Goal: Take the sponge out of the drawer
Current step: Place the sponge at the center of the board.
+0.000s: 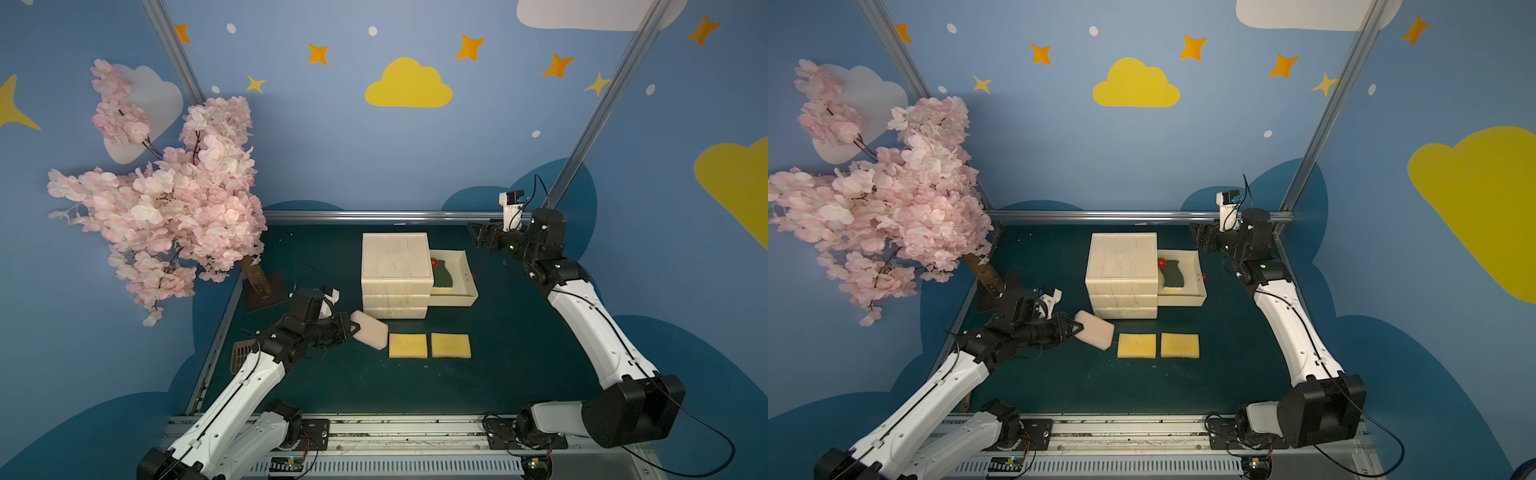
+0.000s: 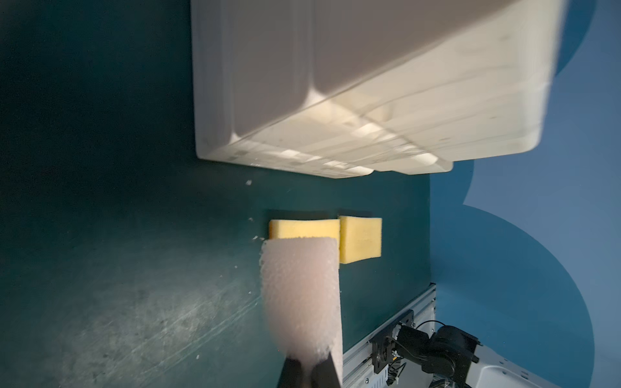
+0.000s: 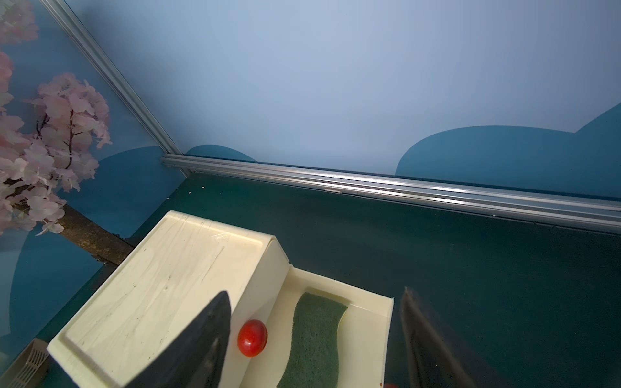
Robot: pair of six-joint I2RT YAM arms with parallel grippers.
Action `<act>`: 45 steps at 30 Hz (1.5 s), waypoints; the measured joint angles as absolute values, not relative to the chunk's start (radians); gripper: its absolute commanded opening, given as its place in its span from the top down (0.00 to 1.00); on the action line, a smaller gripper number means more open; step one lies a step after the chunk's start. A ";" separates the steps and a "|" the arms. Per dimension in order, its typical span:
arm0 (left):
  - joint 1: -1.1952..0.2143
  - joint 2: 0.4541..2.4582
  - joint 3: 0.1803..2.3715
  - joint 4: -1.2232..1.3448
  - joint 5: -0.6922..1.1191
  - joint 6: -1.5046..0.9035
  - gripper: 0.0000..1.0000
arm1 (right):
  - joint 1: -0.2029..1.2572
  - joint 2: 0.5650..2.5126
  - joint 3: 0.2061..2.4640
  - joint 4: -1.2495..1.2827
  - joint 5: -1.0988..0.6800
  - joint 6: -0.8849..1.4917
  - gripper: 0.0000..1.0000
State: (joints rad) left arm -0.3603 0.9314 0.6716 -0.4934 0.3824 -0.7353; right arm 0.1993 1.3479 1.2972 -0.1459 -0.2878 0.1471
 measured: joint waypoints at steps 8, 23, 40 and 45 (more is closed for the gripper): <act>-0.356 1.050 0.569 -0.389 0.373 -0.760 0.98 | 0.186 1.348 1.271 -0.148 -0.277 0.150 0.21; -0.329 1.252 0.507 -0.274 0.340 -0.776 0.98 | 0.176 1.348 1.267 -0.163 -0.270 0.150 0.21; -0.327 1.202 0.422 -0.196 0.273 -0.889 0.98 | 0.167 1.355 1.267 -0.181 -0.269 0.153 0.21; -0.327 1.214 0.423 -0.181 0.272 -0.905 0.97 | 0.165 1.355 1.265 -0.185 -0.269 0.153 0.21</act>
